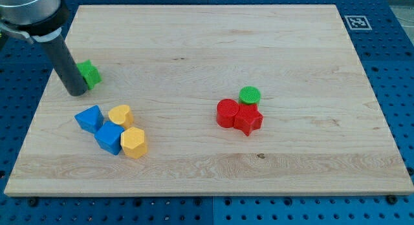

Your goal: Place the green star parallel to the top of the yellow heart

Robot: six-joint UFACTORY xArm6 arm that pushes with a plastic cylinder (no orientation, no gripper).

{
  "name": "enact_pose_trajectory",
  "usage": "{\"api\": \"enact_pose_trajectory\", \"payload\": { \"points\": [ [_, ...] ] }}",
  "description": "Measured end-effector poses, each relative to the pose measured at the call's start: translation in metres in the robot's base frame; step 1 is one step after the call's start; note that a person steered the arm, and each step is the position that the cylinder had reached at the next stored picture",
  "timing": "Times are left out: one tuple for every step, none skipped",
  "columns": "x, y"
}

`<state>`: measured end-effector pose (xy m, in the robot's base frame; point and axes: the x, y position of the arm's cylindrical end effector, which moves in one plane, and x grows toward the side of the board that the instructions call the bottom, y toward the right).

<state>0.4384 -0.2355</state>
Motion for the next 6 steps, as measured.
{"api": "enact_pose_trajectory", "payload": {
  "points": [
    [-0.004,-0.032],
    [-0.023,-0.058],
    [-0.043,-0.034],
    [-0.042,0.005],
    [-0.041,0.017],
    [-0.040,0.032]
  ]
}}
